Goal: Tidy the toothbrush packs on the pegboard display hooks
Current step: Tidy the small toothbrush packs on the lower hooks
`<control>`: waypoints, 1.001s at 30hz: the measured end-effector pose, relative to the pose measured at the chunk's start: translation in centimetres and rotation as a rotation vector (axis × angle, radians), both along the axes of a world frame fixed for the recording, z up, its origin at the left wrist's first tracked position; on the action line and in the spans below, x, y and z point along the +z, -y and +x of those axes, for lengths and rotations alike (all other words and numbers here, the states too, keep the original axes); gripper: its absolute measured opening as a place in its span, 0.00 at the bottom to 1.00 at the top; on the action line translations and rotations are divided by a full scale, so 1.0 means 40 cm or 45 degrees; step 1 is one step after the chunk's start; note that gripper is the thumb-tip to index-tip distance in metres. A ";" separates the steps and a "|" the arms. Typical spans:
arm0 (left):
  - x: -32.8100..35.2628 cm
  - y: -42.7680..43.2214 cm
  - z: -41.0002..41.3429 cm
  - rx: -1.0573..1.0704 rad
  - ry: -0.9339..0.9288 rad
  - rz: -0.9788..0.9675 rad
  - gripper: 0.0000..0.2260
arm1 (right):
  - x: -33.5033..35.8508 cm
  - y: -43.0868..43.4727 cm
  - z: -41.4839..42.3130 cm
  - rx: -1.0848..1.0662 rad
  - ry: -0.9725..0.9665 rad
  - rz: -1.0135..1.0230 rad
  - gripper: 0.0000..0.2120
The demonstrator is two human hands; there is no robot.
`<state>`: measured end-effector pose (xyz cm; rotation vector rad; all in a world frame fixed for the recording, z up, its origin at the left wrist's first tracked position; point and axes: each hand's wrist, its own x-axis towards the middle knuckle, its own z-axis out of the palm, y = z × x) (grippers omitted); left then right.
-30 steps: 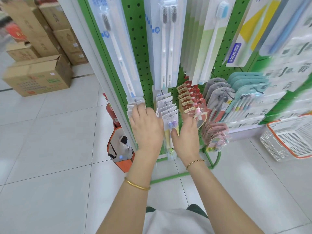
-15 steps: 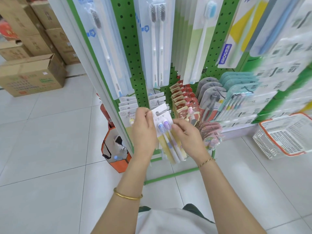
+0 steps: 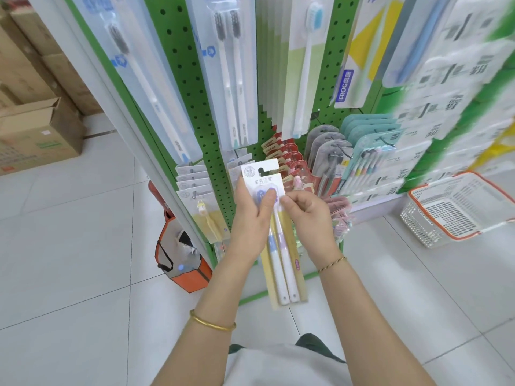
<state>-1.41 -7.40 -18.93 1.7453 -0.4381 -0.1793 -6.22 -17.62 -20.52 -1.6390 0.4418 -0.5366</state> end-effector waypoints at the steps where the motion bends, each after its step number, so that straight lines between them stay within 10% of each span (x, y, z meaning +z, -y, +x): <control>1: -0.004 0.001 -0.001 -0.022 -0.002 0.010 0.21 | -0.003 0.002 0.000 -0.026 -0.004 0.013 0.10; 15: -0.051 -0.023 -0.054 -0.554 -0.238 0.287 0.25 | 0.000 0.091 -0.022 -0.622 0.052 0.300 0.10; 26: -0.057 -0.015 -0.082 -0.538 0.535 0.919 0.42 | 0.012 0.121 -0.049 -0.938 0.151 0.463 0.09; 30: -0.050 -0.019 -0.074 -0.561 0.398 0.800 0.37 | 0.012 0.121 -0.053 -0.825 0.220 0.542 0.11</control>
